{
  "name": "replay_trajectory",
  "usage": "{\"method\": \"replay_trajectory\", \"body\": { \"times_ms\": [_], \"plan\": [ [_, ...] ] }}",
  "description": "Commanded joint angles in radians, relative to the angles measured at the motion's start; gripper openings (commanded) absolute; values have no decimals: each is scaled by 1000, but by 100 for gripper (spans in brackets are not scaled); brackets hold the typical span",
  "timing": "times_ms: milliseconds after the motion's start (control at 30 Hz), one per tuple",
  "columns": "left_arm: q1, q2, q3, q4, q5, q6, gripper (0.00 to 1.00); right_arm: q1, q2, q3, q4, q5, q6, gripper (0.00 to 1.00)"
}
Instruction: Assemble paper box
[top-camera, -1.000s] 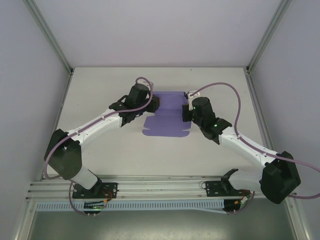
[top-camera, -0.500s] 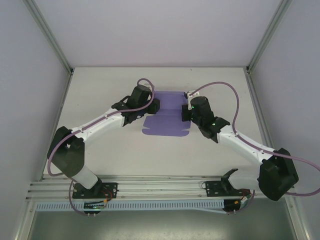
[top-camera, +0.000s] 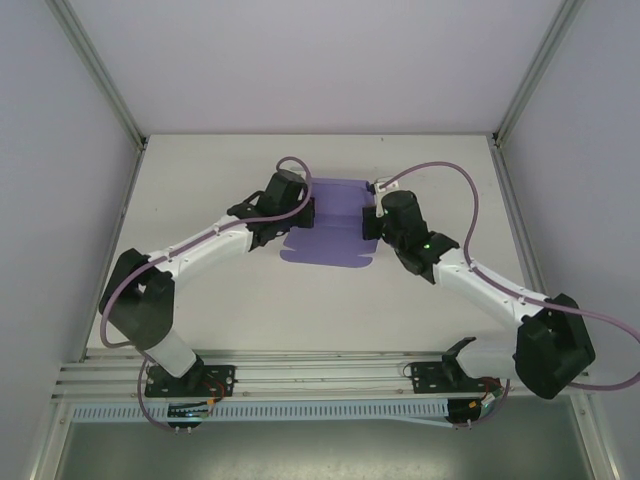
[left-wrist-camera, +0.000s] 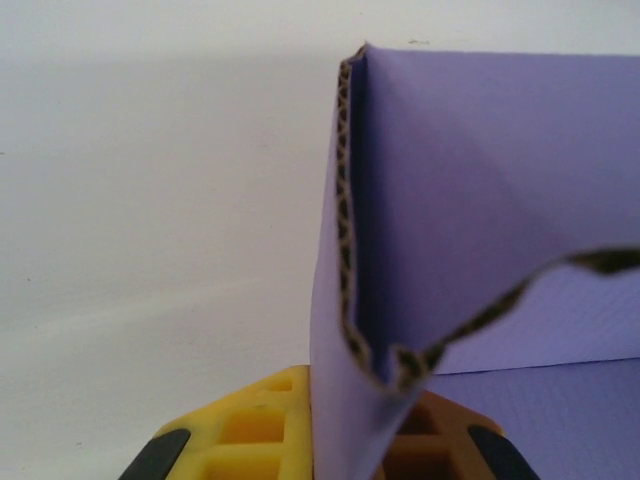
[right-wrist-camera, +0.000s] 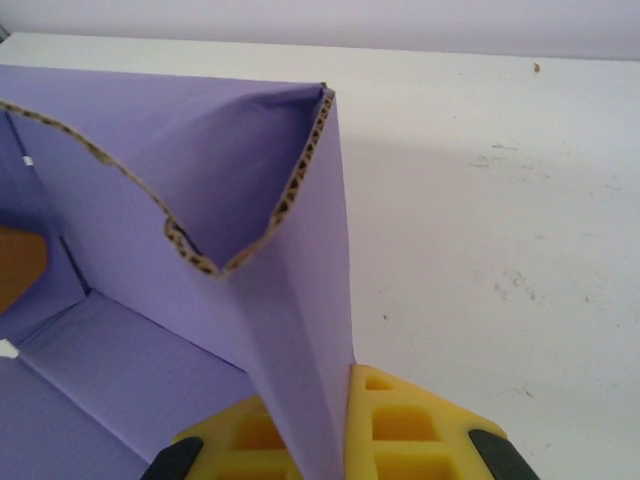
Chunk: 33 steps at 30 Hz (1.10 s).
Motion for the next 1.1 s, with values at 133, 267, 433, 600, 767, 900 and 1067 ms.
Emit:
{"method": "replay_trajectory", "body": {
  "times_ms": [133,267,433,600,767,900,1067],
  "plan": [
    [-26,4,40,-31,-164,-69,0,-5,143,121,-69,279,69,0],
    [-26,-24,49,-73,-223,-87,0,-5,267,197,-217,554,63,0],
    [-28,-56,38,-59,-229,-109,0,9,422,347,-460,934,152,0],
    [-29,-37,66,-89,-257,-104,0,44,460,296,-183,939,-182,0],
    [-27,-31,57,-51,-225,-106,0,42,401,248,-135,782,-120,2],
    [-29,-23,61,-36,-190,-94,0,43,350,221,-89,681,-84,5],
    [-30,-28,41,-17,-186,-93,0,23,199,131,20,373,-87,51]
  ]
}}
